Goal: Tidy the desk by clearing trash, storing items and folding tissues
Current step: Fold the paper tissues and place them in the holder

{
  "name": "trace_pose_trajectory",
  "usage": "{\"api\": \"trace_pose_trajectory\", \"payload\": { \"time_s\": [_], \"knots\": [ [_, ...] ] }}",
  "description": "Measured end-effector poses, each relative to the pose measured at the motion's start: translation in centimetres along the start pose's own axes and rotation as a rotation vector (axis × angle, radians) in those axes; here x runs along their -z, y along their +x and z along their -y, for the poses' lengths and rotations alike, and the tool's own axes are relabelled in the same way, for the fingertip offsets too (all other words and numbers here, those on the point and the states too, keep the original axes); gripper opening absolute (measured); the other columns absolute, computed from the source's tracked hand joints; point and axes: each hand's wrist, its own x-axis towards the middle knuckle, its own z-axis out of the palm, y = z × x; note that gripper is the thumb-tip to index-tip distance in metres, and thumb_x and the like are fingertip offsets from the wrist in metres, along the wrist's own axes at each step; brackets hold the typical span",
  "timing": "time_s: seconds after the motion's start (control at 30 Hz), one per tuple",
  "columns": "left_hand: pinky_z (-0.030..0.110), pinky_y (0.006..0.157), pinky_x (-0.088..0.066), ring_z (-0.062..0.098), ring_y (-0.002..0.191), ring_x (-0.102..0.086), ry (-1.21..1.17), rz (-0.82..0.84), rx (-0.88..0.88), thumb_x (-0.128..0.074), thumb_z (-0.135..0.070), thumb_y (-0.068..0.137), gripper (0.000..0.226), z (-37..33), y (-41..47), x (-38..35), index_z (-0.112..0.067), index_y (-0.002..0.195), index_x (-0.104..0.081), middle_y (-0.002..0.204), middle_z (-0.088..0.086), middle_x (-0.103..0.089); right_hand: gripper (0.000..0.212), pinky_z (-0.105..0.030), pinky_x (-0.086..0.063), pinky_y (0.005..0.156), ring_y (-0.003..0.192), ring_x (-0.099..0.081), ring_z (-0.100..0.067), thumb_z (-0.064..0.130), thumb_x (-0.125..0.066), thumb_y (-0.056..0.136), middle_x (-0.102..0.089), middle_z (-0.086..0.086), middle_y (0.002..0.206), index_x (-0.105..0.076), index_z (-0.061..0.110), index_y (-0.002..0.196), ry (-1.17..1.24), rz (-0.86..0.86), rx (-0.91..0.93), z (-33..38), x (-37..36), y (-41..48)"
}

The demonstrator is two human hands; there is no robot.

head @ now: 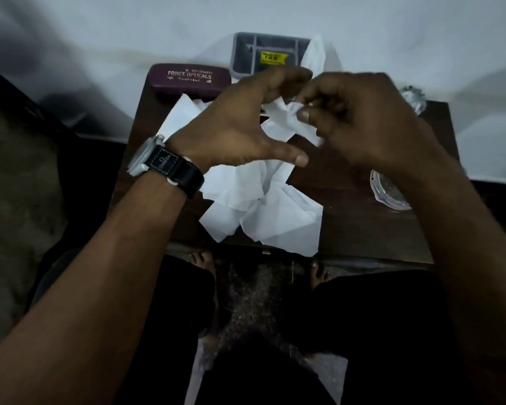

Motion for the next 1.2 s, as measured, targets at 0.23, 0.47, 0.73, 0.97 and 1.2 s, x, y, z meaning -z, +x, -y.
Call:
{"api": "trace_pose_trajectory", "payload": {
  "time_s": [0.23,0.47,0.73,0.97,1.2],
  "knots": [
    [0.033,0.083,-0.064,0.013,0.098,-0.076,-0.226,-0.21,0.085,-0.094,-0.027,0.071,0.057,-0.7,-0.4,0.8,-0.011,0.121,-0.069,0.112,-0.004,-0.076,0.009,-0.019,-0.056,0.077,0.083,-0.07,-0.003,0.019,-0.069,0.095,-0.072,0.005,0.09,-0.071,0.022,0.103,0.277,-0.141,-0.108,-0.4,0.0,-0.2],
    [0.02,0.082,-0.06,0.001,0.099,-0.074,-0.321,-0.037,0.291,-0.085,-0.032,0.08,0.041,-1.1,-0.4,0.7,-0.022,0.119,-0.074,0.111,-0.01,-0.078,0.013,-0.024,-0.059,0.069,0.071,-0.074,-0.008,0.012,-0.068,0.096,-0.073,0.003,0.087,-0.071,0.019,0.108,0.442,-0.117,-0.227,-1.9,-0.7,-0.5],
    [0.035,0.086,-0.063,0.012,0.1,-0.076,-0.494,-0.195,0.427,-0.081,-0.026,0.087,0.032,-0.2,-0.1,0.8,-0.014,0.117,-0.075,0.11,-0.001,-0.079,0.016,-0.031,-0.06,0.073,0.079,-0.072,-0.012,0.028,-0.068,0.098,-0.076,-0.002,0.098,-0.071,0.022,0.112,0.468,-0.135,-0.358,-2.0,-0.7,-0.6],
    [0.025,0.077,-0.062,0.001,0.089,-0.071,-0.308,-0.322,0.362,-0.073,-0.023,0.095,0.029,0.5,0.2,0.7,-0.01,0.121,-0.07,0.112,0.0,-0.074,0.074,-0.034,-0.051,0.092,0.109,-0.061,-0.02,0.057,-0.086,0.07,-0.063,0.001,0.112,-0.063,0.015,0.127,-0.202,0.541,-0.483,-2.2,-4.3,-4.0],
    [0.023,0.086,-0.059,0.01,0.109,-0.067,-0.237,-0.345,0.406,-0.076,-0.045,0.082,0.065,0.9,0.7,0.3,-0.01,0.134,-0.06,0.128,-0.001,-0.068,0.02,-0.025,-0.047,0.073,0.077,-0.064,-0.008,0.036,-0.087,0.075,-0.06,0.017,0.072,-0.073,0.024,0.081,-0.119,0.459,-0.438,-2.7,-6.2,-4.3]
  ]
}}
